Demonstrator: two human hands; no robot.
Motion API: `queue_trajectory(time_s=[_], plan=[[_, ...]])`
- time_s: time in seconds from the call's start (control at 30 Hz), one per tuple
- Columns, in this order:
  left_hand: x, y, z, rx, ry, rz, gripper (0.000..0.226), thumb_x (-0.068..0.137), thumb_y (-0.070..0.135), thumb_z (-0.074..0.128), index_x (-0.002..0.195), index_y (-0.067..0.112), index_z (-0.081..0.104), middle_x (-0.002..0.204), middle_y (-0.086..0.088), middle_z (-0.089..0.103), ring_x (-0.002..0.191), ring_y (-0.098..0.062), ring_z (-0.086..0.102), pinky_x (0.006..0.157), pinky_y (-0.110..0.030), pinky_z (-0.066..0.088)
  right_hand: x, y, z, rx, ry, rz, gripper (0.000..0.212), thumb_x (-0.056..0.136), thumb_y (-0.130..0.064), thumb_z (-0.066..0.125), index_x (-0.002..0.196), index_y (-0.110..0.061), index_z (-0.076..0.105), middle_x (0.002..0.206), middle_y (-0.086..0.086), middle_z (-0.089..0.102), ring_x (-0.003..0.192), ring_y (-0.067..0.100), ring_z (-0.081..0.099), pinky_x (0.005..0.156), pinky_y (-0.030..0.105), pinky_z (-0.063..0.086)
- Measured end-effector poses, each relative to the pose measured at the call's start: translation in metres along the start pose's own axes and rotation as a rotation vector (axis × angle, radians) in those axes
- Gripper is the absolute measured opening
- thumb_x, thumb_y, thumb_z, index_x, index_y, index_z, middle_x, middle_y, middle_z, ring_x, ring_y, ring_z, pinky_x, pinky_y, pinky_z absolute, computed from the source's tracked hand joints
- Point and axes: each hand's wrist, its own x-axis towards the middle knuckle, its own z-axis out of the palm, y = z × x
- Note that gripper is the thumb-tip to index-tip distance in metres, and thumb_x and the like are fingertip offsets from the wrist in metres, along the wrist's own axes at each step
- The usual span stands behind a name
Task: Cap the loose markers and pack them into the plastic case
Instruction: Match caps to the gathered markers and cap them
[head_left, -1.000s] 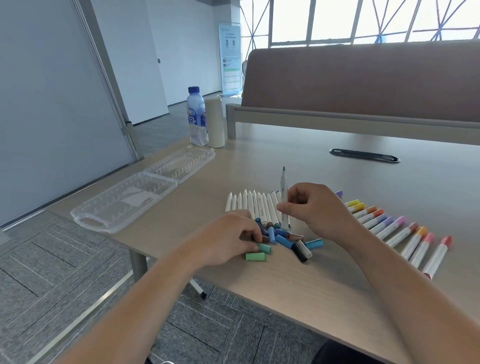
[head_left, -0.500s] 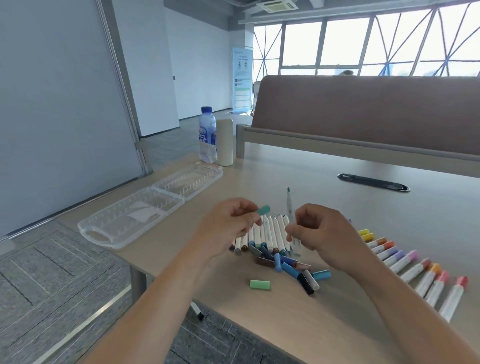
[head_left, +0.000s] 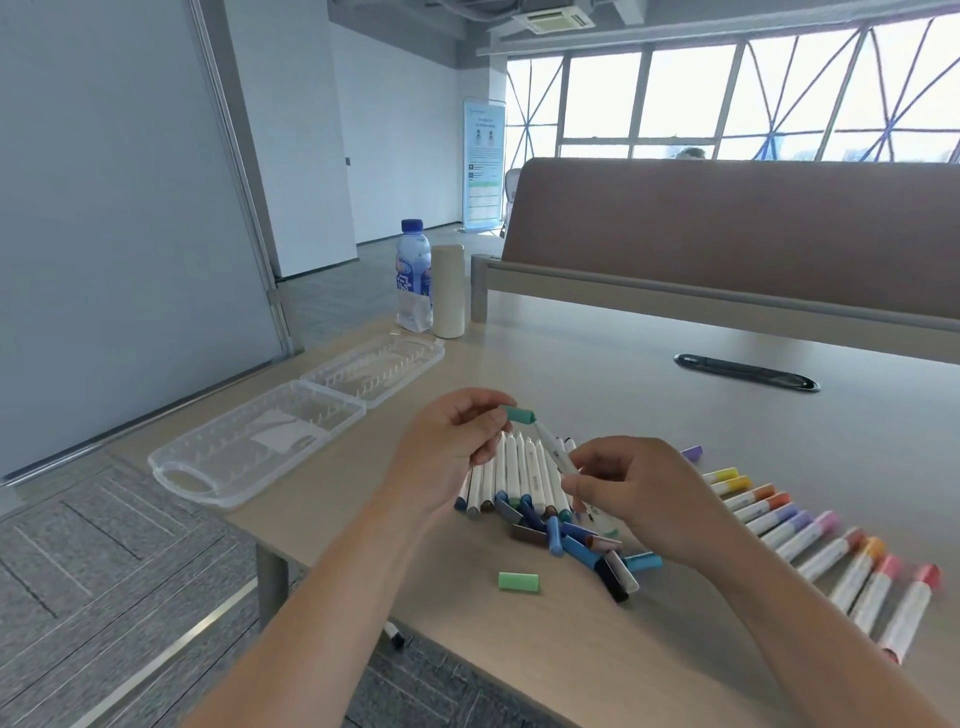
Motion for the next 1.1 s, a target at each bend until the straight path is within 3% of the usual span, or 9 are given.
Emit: queue_trajectory(time_s=[0.13,0.3,0.47,0.53,0.63,0.67,0.77,0.87,1.1], plan=[[0.000,0.003,-0.002,0.105,-0.014,0.036,0.026,0.095,-0.008,0.051,0.093,0.010,0.070,0.076,-0.016,0.058,0.060,-0.014,0.041,0.054,-0.022,0.032,-0.001,0.000,-0.001,-0.003,-0.008,0.009,0.008,0.089,-0.035,0.068,0.090,-0.032,0.075,0.073,-0.015,0.071,0.073,0.012,0.065,0.076,0.034,0.055],[-0.002,0.010,-0.001,0.246,-0.024,0.077,0.022,0.095,-0.006,0.052,0.095,0.007,0.071,0.068,-0.010,0.058,0.055,-0.010,0.043,0.051,-0.017,0.034,-0.001,-0.001,0.000,0.017,-0.007,0.005,0.006,0.089,-0.033,0.069,0.087,-0.035,0.074,0.074,-0.013,0.071,0.074,0.015,0.065,0.074,0.034,0.053],[-0.005,0.013,0.005,0.283,-0.044,0.107,0.023,0.094,-0.005,0.053,0.096,0.006,0.073,0.074,-0.011,0.067,0.057,-0.010,0.052,0.052,-0.019,0.040,-0.002,-0.003,0.000,0.020,-0.022,0.003,0.009,0.090,-0.034,0.067,0.092,-0.035,0.076,0.080,-0.011,0.073,0.078,0.016,0.066,0.075,0.034,0.054],[-0.006,0.013,0.007,0.274,-0.032,0.113,0.024,0.094,-0.005,0.054,0.097,0.009,0.073,0.076,-0.009,0.069,0.061,-0.010,0.057,0.057,-0.020,0.045,-0.003,-0.004,-0.001,0.030,-0.029,-0.008,0.013,0.093,-0.032,0.065,0.096,-0.036,0.077,0.087,-0.013,0.074,0.081,0.010,0.066,0.075,0.030,0.053],[-0.004,0.011,0.007,0.208,0.002,0.108,0.020,0.092,-0.004,0.058,0.096,0.012,0.069,0.077,-0.008,0.069,0.065,-0.015,0.060,0.063,-0.028,0.049,-0.006,-0.007,-0.005,0.157,-0.067,-0.003,0.022,0.097,-0.025,0.059,0.096,-0.043,0.071,0.088,-0.017,0.074,0.075,0.000,0.066,0.063,0.018,0.053],[-0.004,0.011,0.008,0.182,0.010,0.107,0.018,0.092,-0.005,0.059,0.092,0.011,0.068,0.075,-0.009,0.068,0.064,-0.016,0.060,0.063,-0.029,0.049,-0.007,-0.008,-0.006,0.211,-0.086,0.006,0.024,0.098,-0.023,0.058,0.095,-0.044,0.069,0.085,-0.016,0.074,0.075,0.004,0.067,0.062,0.019,0.054],[-0.004,0.012,0.011,0.157,0.036,0.114,0.016,0.091,-0.004,0.060,0.086,0.009,0.068,0.070,-0.007,0.067,0.063,-0.017,0.059,0.061,-0.028,0.050,-0.008,-0.009,-0.007,0.331,-0.126,0.030,0.024,0.099,-0.020,0.056,0.096,-0.041,0.069,0.086,-0.005,0.076,0.077,0.030,0.067,0.074,0.042,0.058],[-0.006,0.008,0.017,0.114,0.056,0.116,0.016,0.092,-0.002,0.060,0.083,0.009,0.067,0.068,-0.007,0.068,0.063,-0.017,0.060,0.059,-0.027,0.050,-0.007,-0.008,-0.006,0.379,-0.126,0.050,0.020,0.100,-0.021,0.057,0.104,-0.034,0.072,0.089,-0.004,0.077,0.077,0.023,0.068,0.076,0.040,0.058],[-0.005,0.000,0.029,0.061,0.124,0.130,0.013,0.093,0.003,0.062,0.083,0.011,0.067,0.078,-0.011,0.071,0.065,-0.020,0.062,0.065,-0.032,0.050,-0.007,-0.009,-0.003,0.471,-0.102,0.095,0.025,0.099,-0.014,0.058,0.097,-0.033,0.073,0.094,-0.003,0.077,0.087,0.021,0.074,0.083,0.039,0.061]])
